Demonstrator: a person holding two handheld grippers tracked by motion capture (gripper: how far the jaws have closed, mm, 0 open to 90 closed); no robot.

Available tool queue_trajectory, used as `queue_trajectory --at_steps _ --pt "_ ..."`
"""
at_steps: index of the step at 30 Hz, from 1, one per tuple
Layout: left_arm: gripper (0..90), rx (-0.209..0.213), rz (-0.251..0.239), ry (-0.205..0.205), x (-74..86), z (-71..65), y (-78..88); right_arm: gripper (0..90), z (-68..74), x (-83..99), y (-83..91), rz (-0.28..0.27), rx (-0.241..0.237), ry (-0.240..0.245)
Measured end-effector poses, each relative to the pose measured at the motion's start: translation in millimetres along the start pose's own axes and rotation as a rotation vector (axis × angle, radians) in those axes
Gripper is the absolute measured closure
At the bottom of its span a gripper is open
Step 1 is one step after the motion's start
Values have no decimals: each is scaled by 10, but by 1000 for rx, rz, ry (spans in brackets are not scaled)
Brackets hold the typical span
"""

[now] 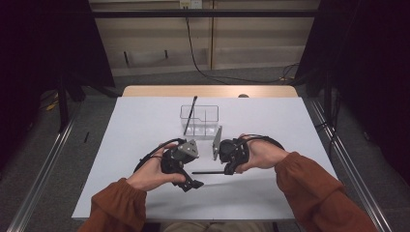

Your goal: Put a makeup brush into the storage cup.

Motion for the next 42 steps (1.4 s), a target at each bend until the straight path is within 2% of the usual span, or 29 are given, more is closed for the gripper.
queue_trajectory --at_steps 4,6,8,10,13,17,19,20,22,24,27,31,34,36,40,42 --pt "68 29 41 -12 5 4 0 843 2 -15 -9 4 2 6" --pt "119 37 46 -35 0 4 3 843 4 -29 -20 0 0 10" --pt "149 62 54 -19 -7 2 2 843 6 -35 -22 2 -4 10" --pt "214 65 67 -20 -7 7 -2 843 6 -37 -25 5 -3 6" --pt "224 59 87 2 -12 22 -19 843 4 -39 -24 1 -1 7" --pt "334 96 150 22 2 38 -51 843 2 -35 -14 3 1 14" --pt "420 118 170 12 13 30 -70 843 10 -36 -10 5 2 12" --pt "423 98 179 14 19 36 -100 843 12 -38 -12 3 3 15" --pt "477 91 193 -6 23 54 -118 843 23 -43 -22 4 -1 13" --pt "543 87 179 6 11 65 -121 843 13 -46 -28 5 3 25" --pt "596 86 179 6 3 98 -109 843 24 -42 -29 8 -7 23" --pt "659 97 173 13 0 75 -133 843 15 -49 -33 5 1 23" --pt "700 96 174 -15 -15 74 -147 843 17 -60 -46 -2 1 23" --pt "751 93 161 -5 -27 58 -164 843 22 -65 -50 -3 -5 20" --pt "783 102 175 -25 -20 75 -174 843 20 -60 -44 -7 -5 19" --pt "807 94 162 -9 -26 72 -171 843 18 -55 -40 -6 -1 22"
Point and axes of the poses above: each handheld gripper's, and its own axes: y roughly backward along the jaws, x roughly out of its underside, z roughly to its left, the point moved 6 cm from there along -y, roughly forward along the jaws, and after that the axes turned 5 degrees about -x, right-handed, at the moved point
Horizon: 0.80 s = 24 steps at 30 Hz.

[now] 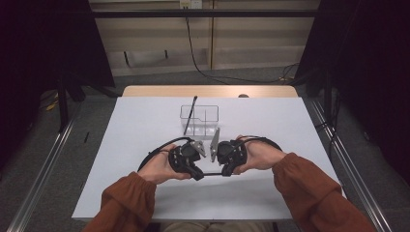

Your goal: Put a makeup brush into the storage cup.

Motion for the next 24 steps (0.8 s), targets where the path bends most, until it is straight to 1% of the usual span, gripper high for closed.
queue_trajectory --at_steps 1,4,5,6,8,9,10,11,12,13,14,15,16,17,18,20,23,24 --pt "808 6 -10 19 -5 -13 -4 843 -2 0 -2 -5 0 1" --pt "816 7 -1 -1 -8 -6 -4 842 -1 7 -5 -4 0 1" --pt "817 11 -4 11 -9 -11 -12 842 -2 7 -9 -10 -1 -1" --pt "822 15 0 9 -7 -10 -11 840 -6 11 -7 -6 3 -3" --pt "826 22 -8 15 -10 -15 -12 839 -8 15 -10 -9 3 -5" --pt "831 23 -41 61 -26 -48 -29 836 -10 15 -10 -11 7 -4" --pt "833 24 -21 16 -11 -21 -4 835 -12 19 -5 -12 4 -2" --pt "835 25 -12 -17 -2 -1 15 834 -27 13 -7 -26 12 10" --pt "838 23 -35 2 -11 -15 12 831 -26 16 0 -26 13 0" --pt "839 17 -46 10 -15 -17 11 830 -32 20 6 -26 13 -2" --pt "840 20 -40 1 -12 -16 14 827 -39 25 13 -27 16 -5" --pt "841 11 -41 1 -14 -16 13 825 -42 24 13 -33 13 -6" --pt "842 15 -51 9 -20 -14 12 818 -45 26 18 -34 14 -4" --pt "842 24 -48 8 -19 -14 9 815 -49 30 19 -32 21 -10" --pt "842 24 -50 10 -21 -12 8 802 -49 31 19 -35 10 -7" --pt "842 25 -48 8 -22 -16 9 799 -52 31 17 -36 10 -6" --pt "842 21 -49 15 -14 -11 21 776 -50 22 7 -46 4 -6" --pt "842 24 -46 8 -9 -3 27 767 -48 21 8 -46 6 -13"
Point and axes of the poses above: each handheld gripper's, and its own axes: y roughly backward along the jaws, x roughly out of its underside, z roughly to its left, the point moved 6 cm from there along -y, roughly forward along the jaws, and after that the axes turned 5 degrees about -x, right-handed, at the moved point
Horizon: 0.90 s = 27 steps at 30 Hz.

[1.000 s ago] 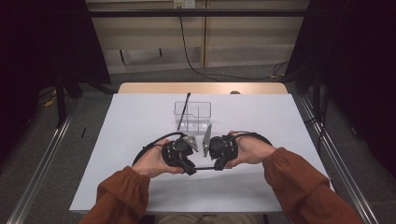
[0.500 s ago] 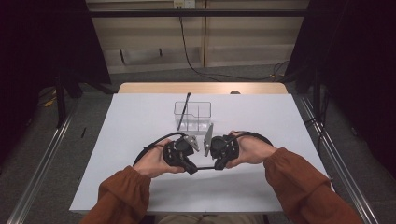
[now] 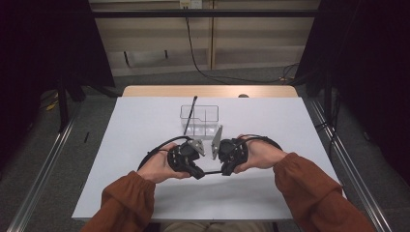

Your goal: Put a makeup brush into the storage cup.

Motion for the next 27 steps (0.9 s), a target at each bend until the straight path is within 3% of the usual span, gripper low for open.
queue_trajectory --at_steps 18,24,27 --pt "841 -11 -26 35 72 9 69 521 -27 41 45 -69 23 -36" --pt "841 -20 -33 54 161 29 109 388 -28 99 80 -93 29 -59" --pt "841 -38 -43 74 205 44 117 362 -27 134 99 -104 35 -70"
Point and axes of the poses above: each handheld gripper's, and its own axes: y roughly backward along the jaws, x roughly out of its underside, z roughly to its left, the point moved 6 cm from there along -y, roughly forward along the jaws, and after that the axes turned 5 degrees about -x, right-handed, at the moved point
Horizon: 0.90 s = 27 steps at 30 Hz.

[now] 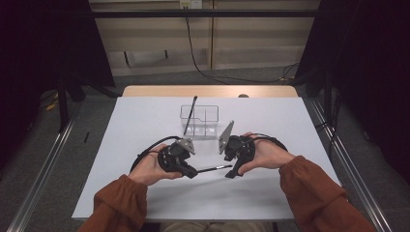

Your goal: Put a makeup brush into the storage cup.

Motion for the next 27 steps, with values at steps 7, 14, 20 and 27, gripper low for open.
queue_trajectory --at_steps 7,14,20,27 --pt "841 -6 -19 29 100 26 24 287 5 40 30 -34 9 -20" --pt "840 -9 -39 31 137 30 62 237 30 99 34 -68 24 -41" --pt "840 -6 -53 44 186 43 68 188 29 185 80 -98 43 -62" --pt "841 -16 -75 52 235 39 120 139 48 234 88 -127 62 -77"
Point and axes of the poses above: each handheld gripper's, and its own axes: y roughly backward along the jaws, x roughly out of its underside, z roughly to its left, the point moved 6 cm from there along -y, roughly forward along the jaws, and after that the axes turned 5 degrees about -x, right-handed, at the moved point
